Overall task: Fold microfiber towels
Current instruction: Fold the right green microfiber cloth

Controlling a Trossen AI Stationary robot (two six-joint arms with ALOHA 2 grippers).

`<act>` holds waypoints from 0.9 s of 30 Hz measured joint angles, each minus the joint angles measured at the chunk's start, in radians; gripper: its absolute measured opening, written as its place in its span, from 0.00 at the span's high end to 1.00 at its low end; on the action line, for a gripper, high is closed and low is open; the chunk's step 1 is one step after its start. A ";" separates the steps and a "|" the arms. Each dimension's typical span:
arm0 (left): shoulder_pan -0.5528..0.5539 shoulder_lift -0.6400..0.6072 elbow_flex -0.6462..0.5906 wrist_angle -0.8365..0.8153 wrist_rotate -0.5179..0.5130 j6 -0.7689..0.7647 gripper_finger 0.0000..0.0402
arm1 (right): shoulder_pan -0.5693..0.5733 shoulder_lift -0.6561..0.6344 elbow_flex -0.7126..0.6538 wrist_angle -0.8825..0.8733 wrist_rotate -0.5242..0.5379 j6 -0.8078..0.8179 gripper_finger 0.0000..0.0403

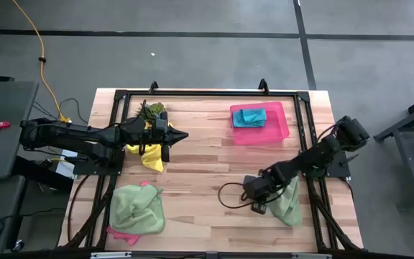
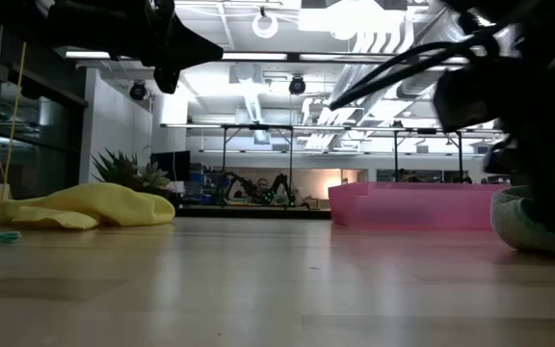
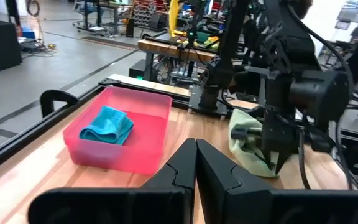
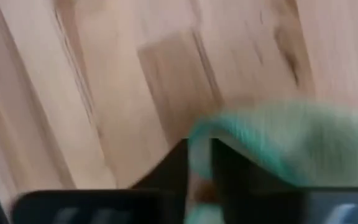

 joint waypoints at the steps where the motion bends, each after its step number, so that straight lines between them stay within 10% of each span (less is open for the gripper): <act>1: 0.000 0.000 0.000 0.000 -0.010 0.000 1.00 | -0.012 0.018 0.007 0.007 0.000 -0.017 0.95; 18: 0.000 0.000 0.000 -0.097 -0.020 -0.002 1.00 | -0.425 0.276 0.332 0.440 0.062 -0.471 0.97; 27: 0.000 0.000 0.000 -0.104 -0.020 -0.027 1.00 | -0.502 0.165 0.485 0.011 0.043 -0.697 1.00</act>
